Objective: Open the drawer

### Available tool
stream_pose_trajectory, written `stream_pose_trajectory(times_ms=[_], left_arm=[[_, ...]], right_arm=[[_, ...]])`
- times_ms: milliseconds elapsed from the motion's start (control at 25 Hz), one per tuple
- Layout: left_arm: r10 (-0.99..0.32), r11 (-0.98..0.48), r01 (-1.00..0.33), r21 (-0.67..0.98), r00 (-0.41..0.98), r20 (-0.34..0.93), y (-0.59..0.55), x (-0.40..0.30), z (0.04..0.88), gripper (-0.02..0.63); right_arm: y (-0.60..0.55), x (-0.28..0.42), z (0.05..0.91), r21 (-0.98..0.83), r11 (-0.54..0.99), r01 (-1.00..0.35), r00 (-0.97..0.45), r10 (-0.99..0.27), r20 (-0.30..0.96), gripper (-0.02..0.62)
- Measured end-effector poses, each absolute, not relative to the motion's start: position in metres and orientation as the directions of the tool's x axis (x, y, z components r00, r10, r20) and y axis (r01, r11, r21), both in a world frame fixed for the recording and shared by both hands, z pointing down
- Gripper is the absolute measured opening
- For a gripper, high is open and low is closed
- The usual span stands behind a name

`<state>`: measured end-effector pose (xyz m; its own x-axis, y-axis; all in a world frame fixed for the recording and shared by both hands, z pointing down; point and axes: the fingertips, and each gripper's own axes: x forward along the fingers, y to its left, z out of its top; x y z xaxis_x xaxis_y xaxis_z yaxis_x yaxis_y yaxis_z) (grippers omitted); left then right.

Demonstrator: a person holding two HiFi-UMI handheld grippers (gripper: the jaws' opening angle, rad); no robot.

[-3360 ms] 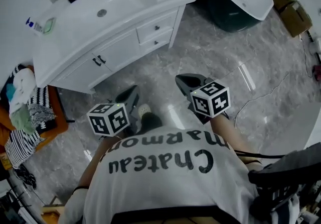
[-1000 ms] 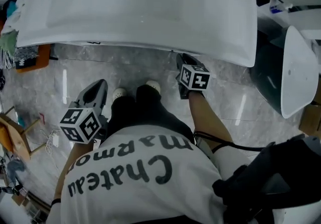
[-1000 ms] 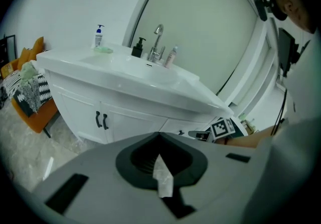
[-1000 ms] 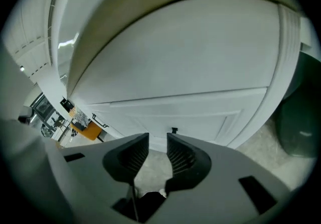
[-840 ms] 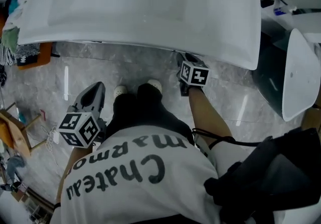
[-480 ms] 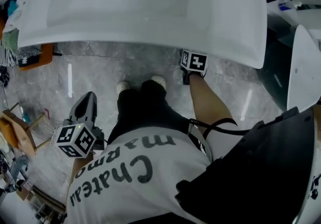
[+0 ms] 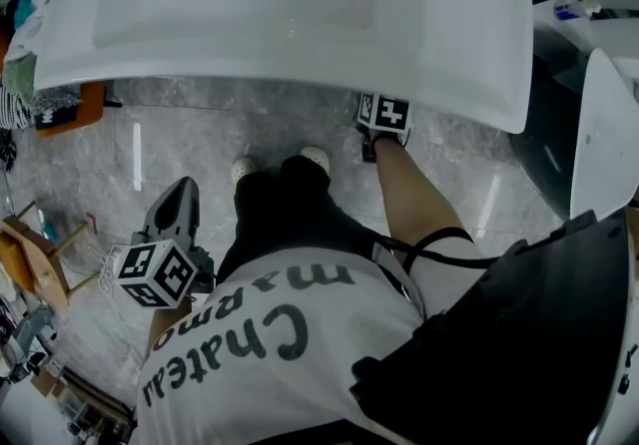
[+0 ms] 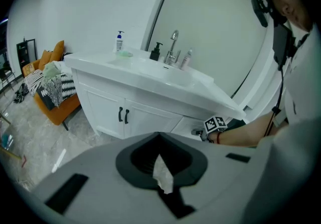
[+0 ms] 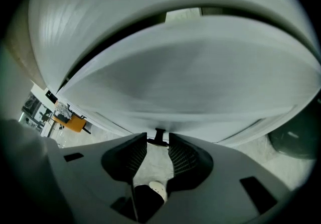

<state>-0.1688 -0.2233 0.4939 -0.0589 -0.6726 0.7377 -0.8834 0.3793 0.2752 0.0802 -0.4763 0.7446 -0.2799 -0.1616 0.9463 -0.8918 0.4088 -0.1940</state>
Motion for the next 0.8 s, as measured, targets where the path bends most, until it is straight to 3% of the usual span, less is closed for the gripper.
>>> stream_pose_trajectory(times_ms=[160,800], left_arm=[[-0.674,0.363,-0.89,0.275,-0.047,0.737,-0.224,-0.163,0.493,0.008],[-0.664,0.352,-0.894,0.277,-0.03,0.747,-0.219,-0.157,0.501,0.008]], right_arm=[[-0.502,0.056,0.732,-0.226,0.494,-0.84,-0.406,-0.295,0.865,0.143],[-0.472,0.064,0.736,-0.227,0.514,-0.827,-0.38,-0.215,0.9,0.143]])
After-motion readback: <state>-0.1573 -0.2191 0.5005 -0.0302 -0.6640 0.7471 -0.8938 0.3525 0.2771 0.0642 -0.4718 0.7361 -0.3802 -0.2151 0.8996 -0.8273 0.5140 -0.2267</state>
